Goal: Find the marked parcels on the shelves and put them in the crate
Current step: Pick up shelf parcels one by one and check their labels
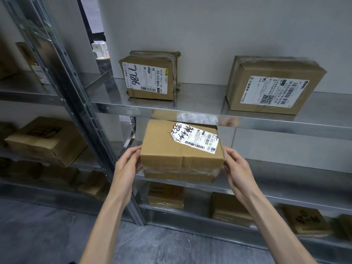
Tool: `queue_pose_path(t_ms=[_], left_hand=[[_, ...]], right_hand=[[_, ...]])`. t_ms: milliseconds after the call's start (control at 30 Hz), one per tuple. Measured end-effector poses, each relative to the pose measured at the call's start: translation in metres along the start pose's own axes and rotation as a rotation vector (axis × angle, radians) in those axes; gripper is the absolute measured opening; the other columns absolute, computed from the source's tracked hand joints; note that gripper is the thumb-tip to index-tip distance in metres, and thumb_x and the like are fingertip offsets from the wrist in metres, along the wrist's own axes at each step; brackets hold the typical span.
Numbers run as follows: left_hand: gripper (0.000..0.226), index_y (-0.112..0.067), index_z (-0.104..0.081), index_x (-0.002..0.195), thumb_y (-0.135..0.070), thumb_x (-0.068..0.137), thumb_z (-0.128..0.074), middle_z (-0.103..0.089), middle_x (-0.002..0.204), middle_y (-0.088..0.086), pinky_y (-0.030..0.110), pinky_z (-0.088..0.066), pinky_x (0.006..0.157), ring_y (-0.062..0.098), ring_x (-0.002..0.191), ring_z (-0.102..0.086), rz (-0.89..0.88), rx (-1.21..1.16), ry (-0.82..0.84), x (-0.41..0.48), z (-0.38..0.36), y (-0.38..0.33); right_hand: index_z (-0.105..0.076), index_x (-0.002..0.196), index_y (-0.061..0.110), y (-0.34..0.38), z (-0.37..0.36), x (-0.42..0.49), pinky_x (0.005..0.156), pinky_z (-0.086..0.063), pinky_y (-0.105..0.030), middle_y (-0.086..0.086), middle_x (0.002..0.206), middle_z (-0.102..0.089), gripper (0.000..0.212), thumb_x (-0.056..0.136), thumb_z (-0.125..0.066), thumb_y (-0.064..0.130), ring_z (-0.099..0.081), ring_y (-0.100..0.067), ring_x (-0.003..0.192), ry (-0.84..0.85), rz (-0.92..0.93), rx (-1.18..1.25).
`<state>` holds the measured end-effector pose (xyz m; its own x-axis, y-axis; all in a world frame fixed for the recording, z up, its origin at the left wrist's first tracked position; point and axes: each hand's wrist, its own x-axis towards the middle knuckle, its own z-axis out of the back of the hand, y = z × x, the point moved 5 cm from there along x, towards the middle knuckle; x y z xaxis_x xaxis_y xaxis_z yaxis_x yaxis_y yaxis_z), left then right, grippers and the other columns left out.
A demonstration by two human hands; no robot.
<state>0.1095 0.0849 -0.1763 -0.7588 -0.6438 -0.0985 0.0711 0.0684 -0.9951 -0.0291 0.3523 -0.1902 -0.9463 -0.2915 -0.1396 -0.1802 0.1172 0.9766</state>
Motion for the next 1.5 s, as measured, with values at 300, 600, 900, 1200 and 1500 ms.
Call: queue_pose_path(t_ms=[300,600,900,1200,1500], left_hand=[[0.019,-0.023,-0.065,0.111,-0.032,0.102,-0.051,-0.071,0.112,0.005,0.034,-0.052,0.086,0.022,0.113,-0.065,0.008,-0.035,0.014,-0.005,0.002,0.011],[0.022,-0.043,-0.066,0.114,-0.031,0.102,-0.052,-0.071,0.117,-0.012,0.032,-0.054,0.094,0.005,0.114,-0.063,0.027,-0.051,-0.025,-0.009,-0.001,0.015],[0.026,-0.035,-0.062,0.125,-0.027,0.106,-0.046,-0.066,0.123,-0.008,0.027,-0.049,0.085,0.01,0.117,-0.058,0.066,0.063,-0.017,0.02,0.001,0.034],[0.027,-0.025,-0.06,0.122,-0.033,0.108,-0.039,-0.063,0.123,-0.001,0.032,-0.044,0.095,0.016,0.116,-0.056,0.186,0.086,-0.031,0.092,-0.002,0.063],[0.053,-0.015,-0.054,0.136,-0.05,0.106,-0.028,-0.06,0.138,0.011,0.046,-0.038,0.114,0.024,0.124,-0.056,0.266,0.098,-0.054,0.141,-0.009,0.102]], right_hand=[[-0.061,0.125,0.026,-0.009,-0.001,-0.002,0.098,-0.055,-0.034,0.0,0.124,-0.07,0.029,0.1,-0.053,0.014,-0.065,-0.016,0.119,0.026,0.002,0.053],[-0.054,0.142,0.024,-0.018,-0.006,-0.003,0.105,-0.05,-0.044,0.007,0.123,-0.071,0.04,0.102,-0.051,0.016,-0.065,-0.013,0.118,0.002,-0.015,0.001],[-0.061,0.133,0.023,-0.032,-0.012,0.015,0.095,-0.052,-0.027,0.008,0.124,-0.069,0.033,0.107,-0.043,0.016,-0.061,-0.009,0.117,-0.037,-0.011,-0.194],[-0.06,0.121,0.015,-0.058,-0.037,0.073,0.099,-0.052,-0.035,-0.004,0.119,-0.069,0.024,0.106,-0.043,0.022,-0.066,-0.015,0.107,-0.066,-0.104,-0.222],[-0.062,0.119,0.028,-0.1,-0.066,0.122,0.103,-0.049,-0.04,0.001,0.123,-0.069,0.027,0.104,-0.04,0.027,-0.063,-0.019,0.115,-0.052,-0.089,-0.356]])
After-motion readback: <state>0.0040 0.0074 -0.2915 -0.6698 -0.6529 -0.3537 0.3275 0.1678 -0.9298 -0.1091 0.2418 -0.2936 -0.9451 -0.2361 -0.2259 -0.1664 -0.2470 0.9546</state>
